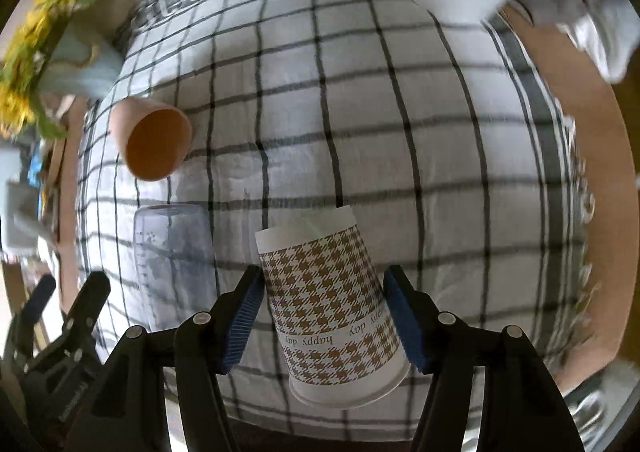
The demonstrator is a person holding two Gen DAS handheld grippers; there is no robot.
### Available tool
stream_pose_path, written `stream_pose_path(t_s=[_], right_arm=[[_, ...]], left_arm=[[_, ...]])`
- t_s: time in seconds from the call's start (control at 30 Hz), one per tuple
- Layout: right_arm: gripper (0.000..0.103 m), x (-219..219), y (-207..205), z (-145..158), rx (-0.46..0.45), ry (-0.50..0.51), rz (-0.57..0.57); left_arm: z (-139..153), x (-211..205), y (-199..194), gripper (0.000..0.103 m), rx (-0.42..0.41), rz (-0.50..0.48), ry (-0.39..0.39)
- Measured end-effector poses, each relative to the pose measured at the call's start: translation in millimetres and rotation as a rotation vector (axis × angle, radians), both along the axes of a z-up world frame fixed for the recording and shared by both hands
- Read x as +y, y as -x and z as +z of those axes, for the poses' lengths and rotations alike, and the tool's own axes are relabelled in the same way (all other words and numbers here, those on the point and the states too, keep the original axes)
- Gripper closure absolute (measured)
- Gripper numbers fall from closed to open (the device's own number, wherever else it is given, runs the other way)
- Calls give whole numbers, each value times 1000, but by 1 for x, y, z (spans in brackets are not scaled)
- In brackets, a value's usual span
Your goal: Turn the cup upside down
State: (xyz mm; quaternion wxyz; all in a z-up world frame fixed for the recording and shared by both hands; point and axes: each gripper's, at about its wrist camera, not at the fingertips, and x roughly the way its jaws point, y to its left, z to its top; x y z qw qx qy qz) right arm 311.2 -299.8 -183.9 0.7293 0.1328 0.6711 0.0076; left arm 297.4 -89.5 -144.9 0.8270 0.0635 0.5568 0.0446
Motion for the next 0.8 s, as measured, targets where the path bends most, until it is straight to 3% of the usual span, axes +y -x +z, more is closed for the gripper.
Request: stream_pose_path(t_s=[0.13,0.47,0.53,0.67,0.8], right_arm=[[41,4,3,-15,12,-33,-72],[40,7,2,-30,16,9,-150],[35,11,2,-27,0,21,-146],[31,14,14,1,-91,99,-171],[30,14,36,40,-191,173,-206]], left_arm=[[-6,8,-5,0,20,-18,14],[-14,7,-8,0,38,-94,1],[-13,7,-9,0,39,-109,8],[-3,5,-6,0,13,-147,25],[12,-1,-1,0,8,-209,96]])
